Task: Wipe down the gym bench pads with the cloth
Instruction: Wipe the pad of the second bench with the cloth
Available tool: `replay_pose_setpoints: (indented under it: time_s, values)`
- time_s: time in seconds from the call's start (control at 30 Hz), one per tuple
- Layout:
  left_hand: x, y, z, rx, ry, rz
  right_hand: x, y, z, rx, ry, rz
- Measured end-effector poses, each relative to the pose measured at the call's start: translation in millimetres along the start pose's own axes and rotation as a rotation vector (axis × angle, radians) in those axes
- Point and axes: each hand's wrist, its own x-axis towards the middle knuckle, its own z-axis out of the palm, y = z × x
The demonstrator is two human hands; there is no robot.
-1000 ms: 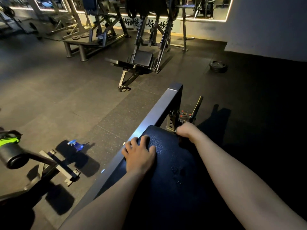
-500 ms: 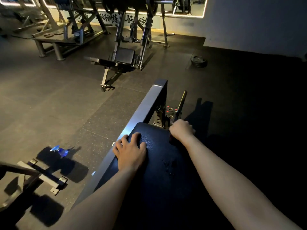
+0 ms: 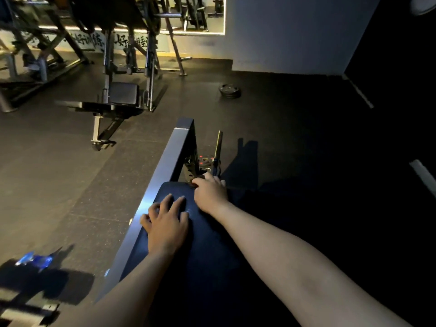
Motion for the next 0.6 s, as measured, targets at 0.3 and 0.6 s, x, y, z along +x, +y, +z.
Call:
replay_pose_setpoints:
  time_s: [0.3, 0.6]
  values:
    - [-1.0, -3.7, 1.1, -0.003, -0.029, 0.026, -46.0, 121.7, -45.5, -0.056, 0.213, 0.379]
    - [-7.0, -18.1, -4.6, -0.117, -0.071, 0.058, -76.9, 10.1, 9.6, 0.151, 0.179, -0.059]
